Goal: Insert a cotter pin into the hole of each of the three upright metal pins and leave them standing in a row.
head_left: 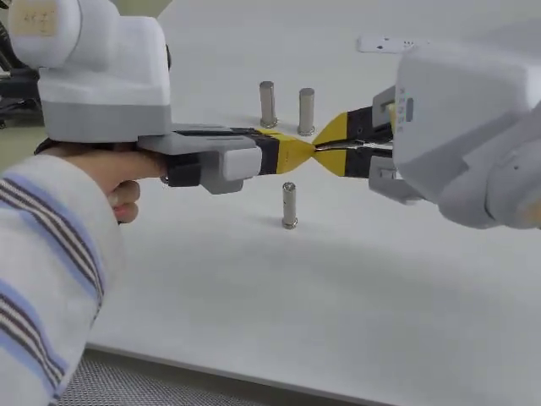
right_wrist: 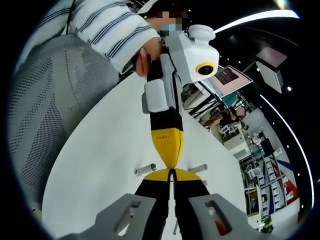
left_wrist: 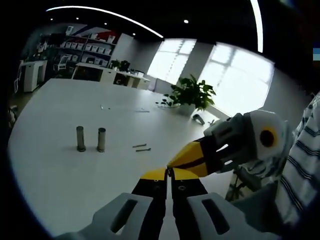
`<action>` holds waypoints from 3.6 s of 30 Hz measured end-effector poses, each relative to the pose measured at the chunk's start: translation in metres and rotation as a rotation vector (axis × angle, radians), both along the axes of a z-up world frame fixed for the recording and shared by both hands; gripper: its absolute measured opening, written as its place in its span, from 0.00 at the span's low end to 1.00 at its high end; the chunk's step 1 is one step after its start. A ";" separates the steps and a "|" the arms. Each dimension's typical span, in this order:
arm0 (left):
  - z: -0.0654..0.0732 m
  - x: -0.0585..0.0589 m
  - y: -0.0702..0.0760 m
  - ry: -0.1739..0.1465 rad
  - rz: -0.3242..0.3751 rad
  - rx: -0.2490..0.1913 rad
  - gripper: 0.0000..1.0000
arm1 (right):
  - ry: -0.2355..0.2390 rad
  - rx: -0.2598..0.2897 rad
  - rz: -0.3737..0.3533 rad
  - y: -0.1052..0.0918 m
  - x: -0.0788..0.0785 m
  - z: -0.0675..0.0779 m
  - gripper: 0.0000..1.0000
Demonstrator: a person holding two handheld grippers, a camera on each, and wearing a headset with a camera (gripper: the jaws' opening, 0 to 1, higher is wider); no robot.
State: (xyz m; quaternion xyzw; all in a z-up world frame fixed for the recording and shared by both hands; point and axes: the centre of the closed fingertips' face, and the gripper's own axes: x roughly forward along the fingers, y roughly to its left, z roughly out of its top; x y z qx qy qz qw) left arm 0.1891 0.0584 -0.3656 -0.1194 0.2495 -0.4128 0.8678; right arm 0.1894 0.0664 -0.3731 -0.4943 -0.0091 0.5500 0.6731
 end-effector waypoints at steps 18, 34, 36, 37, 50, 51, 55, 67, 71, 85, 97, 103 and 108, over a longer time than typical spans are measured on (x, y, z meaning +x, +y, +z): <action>0.008 0.006 0.008 -0.048 0.005 -0.009 0.00 | -0.025 0.043 0.019 -0.007 0.002 0.011 0.09; -0.001 0.003 0.011 -0.100 -0.022 0.093 0.00 | 0.236 0.175 -0.132 -0.029 0.018 0.002 0.16; -0.002 0.002 0.011 -0.106 -0.028 0.101 0.00 | 0.310 0.192 -0.157 -0.031 0.019 -0.002 0.16; -0.002 0.002 0.011 -0.106 -0.030 0.101 0.00 | 0.349 0.207 -0.165 -0.032 0.020 -0.004 0.17; 0.002 -0.001 0.011 -0.194 -0.077 0.148 0.00 | 0.658 0.310 -0.192 -0.024 0.009 -0.001 0.21; 0.001 -0.001 0.012 -0.208 -0.083 0.166 0.00 | 0.694 0.320 -0.184 -0.021 0.006 0.000 0.21; 0.001 -0.006 0.009 -0.241 -0.113 0.194 0.00 | 0.750 0.322 -0.171 -0.017 0.001 0.001 0.21; 0.006 -0.021 -0.005 -0.345 -0.217 0.242 0.00 | 0.883 0.290 -0.123 -0.012 -0.017 -0.003 0.18; 0.007 -0.023 -0.004 -0.373 -0.262 0.229 0.00 | 0.907 0.272 -0.096 -0.012 -0.025 -0.006 0.13; 0.010 -0.034 -0.026 -0.383 -0.300 0.216 0.00 | 0.946 0.270 -0.076 -0.013 -0.033 -0.007 0.00; 0.005 -0.035 -0.028 -0.367 -0.305 0.221 0.00 | 0.896 0.231 -0.071 -0.015 -0.034 -0.010 0.00; -0.003 -0.031 -0.021 -0.328 -0.289 0.209 0.00 | 0.863 0.209 -0.081 -0.019 -0.029 -0.012 0.00; -0.010 -0.019 -0.008 -0.325 -0.272 0.224 0.01 | 0.849 0.152 -0.069 -0.021 -0.031 -0.016 0.00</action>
